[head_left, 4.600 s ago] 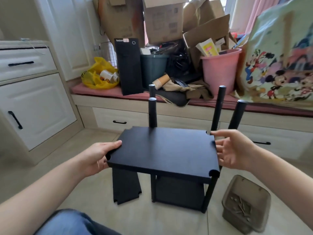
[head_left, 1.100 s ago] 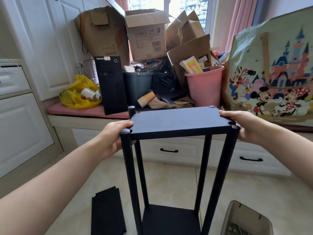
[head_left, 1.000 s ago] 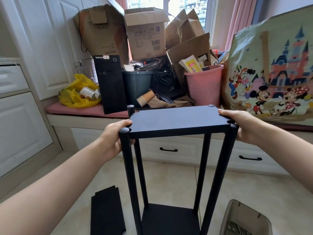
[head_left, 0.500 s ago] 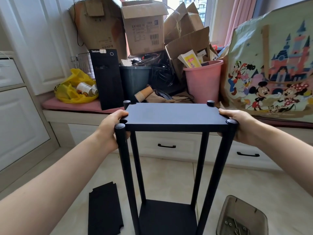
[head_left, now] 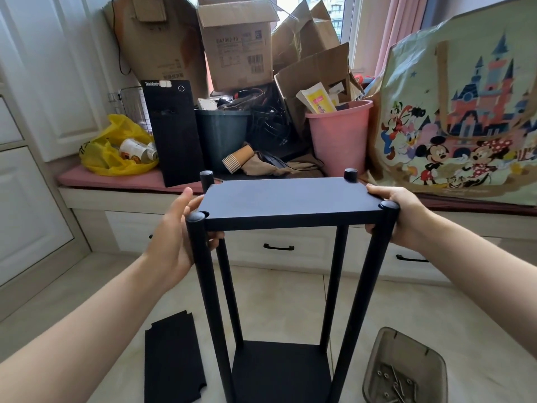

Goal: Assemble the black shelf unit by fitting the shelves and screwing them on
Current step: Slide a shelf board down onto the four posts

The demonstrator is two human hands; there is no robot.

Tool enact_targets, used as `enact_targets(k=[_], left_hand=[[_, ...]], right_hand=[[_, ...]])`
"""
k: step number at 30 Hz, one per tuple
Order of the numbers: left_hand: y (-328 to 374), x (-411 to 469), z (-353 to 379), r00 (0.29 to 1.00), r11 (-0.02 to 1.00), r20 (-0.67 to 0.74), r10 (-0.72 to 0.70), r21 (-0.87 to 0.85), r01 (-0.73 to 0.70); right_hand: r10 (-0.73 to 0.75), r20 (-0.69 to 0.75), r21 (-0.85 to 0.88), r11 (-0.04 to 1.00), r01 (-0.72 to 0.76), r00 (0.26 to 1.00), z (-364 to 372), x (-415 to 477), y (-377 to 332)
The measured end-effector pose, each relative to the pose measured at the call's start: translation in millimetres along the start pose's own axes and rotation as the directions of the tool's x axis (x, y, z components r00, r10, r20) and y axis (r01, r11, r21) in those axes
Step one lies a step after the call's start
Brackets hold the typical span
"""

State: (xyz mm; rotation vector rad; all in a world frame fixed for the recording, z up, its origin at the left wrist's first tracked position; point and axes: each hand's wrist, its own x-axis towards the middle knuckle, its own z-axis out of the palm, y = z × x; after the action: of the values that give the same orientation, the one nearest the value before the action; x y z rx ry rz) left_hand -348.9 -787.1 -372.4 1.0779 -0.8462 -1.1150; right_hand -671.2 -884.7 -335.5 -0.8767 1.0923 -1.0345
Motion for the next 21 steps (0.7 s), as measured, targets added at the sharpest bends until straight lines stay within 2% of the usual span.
enact_targets(k=[3, 6, 9, 13, 21], left_hand=[[-6, -9, -4, 0.981, 0.971, 0.136, 0.139, 0.175, -0.162], [-14, -8, -5, 0.959, 0.912, 0.138, 0.246, 0.303, -0.277], [-15, -4, -9, 0.940, 0.883, 0.101, 0.326, 0.323, -0.341], [-16, 1, -12, 0.938, 0.892, 0.061, 0.343, 0.291, -0.345], [-24, 1, -7, 0.972, 0.953, 0.034, 0.232, 0.191, -0.234]], right_hand=[[0.002, 0.007, 0.001, 1.000, -0.002, 1.000, 1, 2, 1], [0.005, -0.001, -0.018, 1.000, -0.005, 1.000, 0, 3, 1], [0.007, 0.006, -0.043, 0.999, -0.007, 1.000, -2, 4, 2], [0.021, 0.027, -0.033, 0.999, -0.020, 0.999, -5, 3, 4], [-0.022, 0.040, -0.001, 1.000, 0.022, 0.999, -11, 6, 24]])
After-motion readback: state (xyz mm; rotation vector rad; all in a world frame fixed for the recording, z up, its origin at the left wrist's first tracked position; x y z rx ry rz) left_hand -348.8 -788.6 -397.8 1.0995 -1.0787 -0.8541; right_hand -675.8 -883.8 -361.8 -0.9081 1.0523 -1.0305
